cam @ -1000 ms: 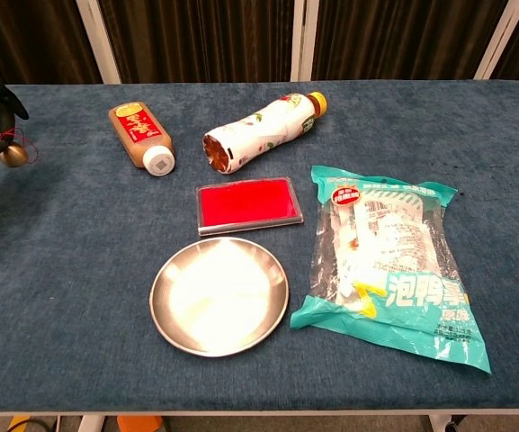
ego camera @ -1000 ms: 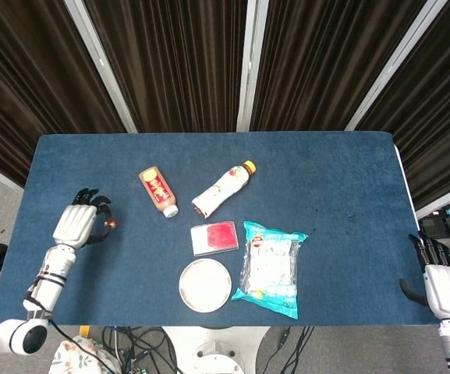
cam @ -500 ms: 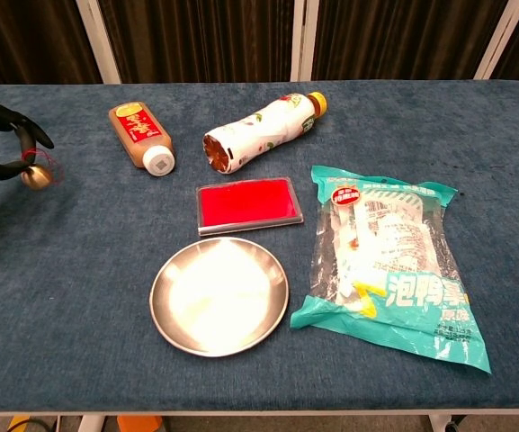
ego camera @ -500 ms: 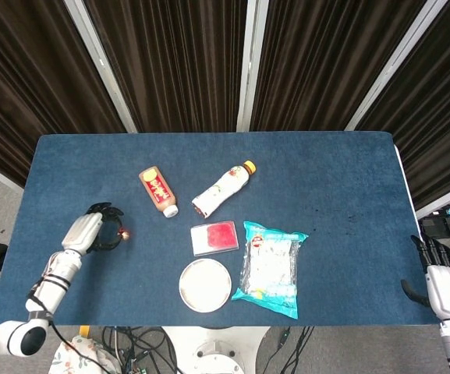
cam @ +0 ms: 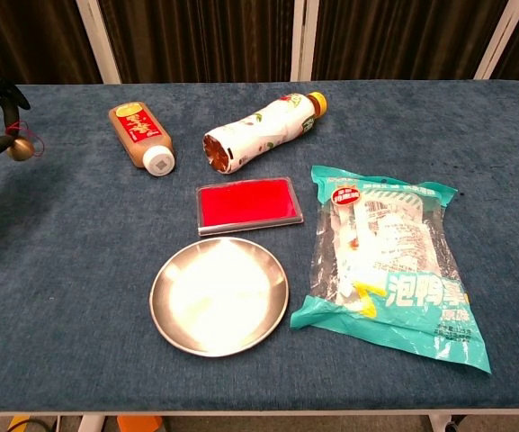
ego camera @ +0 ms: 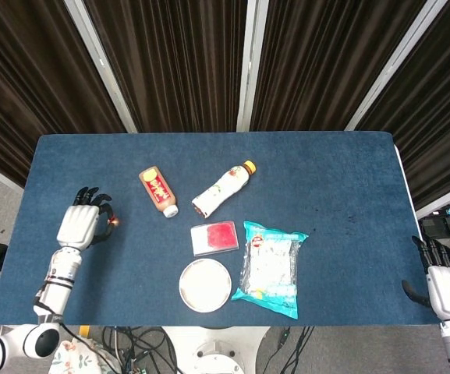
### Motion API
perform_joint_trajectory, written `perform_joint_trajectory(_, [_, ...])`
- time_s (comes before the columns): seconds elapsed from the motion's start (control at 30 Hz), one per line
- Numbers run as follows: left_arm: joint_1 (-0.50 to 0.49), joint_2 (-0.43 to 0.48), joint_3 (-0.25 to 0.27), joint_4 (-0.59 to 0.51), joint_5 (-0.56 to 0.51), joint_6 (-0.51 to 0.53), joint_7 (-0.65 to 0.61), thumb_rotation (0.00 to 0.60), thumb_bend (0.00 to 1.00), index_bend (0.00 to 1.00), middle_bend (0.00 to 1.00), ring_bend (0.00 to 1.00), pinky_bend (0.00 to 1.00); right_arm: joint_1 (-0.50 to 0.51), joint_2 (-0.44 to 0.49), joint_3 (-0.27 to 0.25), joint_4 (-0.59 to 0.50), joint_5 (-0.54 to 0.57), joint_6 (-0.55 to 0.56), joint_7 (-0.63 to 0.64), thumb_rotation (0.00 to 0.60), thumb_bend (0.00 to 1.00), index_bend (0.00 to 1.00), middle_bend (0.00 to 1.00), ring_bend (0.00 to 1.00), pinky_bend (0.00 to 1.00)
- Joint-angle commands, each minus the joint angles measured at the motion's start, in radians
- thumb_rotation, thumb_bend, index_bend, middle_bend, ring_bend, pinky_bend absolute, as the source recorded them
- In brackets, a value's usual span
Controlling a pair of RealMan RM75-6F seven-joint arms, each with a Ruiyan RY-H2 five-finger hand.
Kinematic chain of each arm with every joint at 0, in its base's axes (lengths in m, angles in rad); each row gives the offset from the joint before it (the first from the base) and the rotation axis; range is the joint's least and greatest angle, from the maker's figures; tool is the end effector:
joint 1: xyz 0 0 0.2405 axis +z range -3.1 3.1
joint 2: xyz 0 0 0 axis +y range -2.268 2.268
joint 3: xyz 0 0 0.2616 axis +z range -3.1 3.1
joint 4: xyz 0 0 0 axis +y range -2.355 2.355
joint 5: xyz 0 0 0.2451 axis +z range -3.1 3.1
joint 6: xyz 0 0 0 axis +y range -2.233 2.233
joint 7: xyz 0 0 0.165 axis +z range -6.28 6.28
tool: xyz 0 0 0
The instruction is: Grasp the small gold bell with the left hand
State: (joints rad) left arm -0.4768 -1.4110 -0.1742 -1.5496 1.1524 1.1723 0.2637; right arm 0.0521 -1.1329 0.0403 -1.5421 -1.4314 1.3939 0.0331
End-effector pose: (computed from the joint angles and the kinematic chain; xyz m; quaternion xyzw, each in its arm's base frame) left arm -0.2416 0.3388 0.0175 -0.6367 -0.4205 -0.3794 0.5233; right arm -0.3681 -0.1912 0.1228 0.5837 -0.4350 0.3326 0.5995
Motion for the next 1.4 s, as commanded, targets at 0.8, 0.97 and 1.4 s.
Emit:
perform_joint_trajectory(0.8, [-0.037,-0.093,0.02,0.151,0.001,-0.198,-0.299,0.6,0.51,0.62,0.22,0.08,0.01,0.003,-0.002,-0.002,0.003,0.003,-0.01,0.001,0.6,0.22,0.0,0.0,0.0,0.07])
perform_joint_trajectory(0.97, [-0.04,-0.099,0.022,0.164,-0.002,-0.206,-0.297,0.6,0.51,0.61,0.22,0.08,0.01,0.002,-0.003,-0.002,0.006,0.002,-0.009,0.004,0.6,0.22,0.0,0.0,0.0,0.07])
perform_joint_trajectory(1.4, [-0.041,-0.092,0.03,0.175,-0.002,-0.23,-0.309,0.6,0.42,0.36,0.19,0.07,0.01,0.001,-0.005,-0.002,0.007,0.002,-0.006,0.004,0.6,0.22,0.0,0.0,0.0,0.07])
